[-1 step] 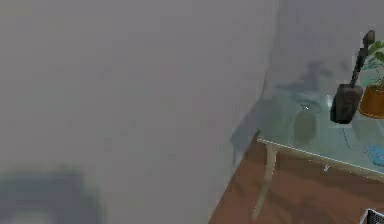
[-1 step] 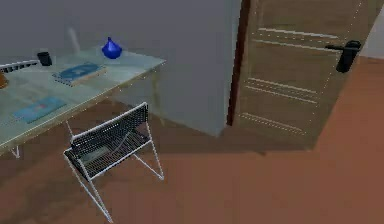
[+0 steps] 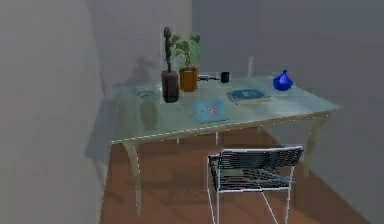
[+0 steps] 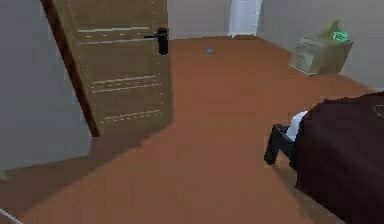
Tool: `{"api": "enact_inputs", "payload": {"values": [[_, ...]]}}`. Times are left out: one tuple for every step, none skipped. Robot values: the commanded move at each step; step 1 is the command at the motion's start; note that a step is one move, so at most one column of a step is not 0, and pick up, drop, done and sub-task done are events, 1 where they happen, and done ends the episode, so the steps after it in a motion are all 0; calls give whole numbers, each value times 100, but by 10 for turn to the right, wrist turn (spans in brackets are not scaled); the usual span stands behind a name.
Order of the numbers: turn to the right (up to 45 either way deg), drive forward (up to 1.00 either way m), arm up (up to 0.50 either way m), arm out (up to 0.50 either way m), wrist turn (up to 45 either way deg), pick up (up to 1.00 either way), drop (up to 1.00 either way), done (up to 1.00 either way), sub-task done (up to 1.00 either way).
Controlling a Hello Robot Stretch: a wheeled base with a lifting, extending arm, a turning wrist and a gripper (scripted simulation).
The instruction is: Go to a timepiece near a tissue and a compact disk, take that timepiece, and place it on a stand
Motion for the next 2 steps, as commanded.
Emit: {"api": "enact_inputs", "payload": {"values": [[450,0,0,0,0,0,0,0,0],[450,0,0,0,0,0,0,0,0]]}}
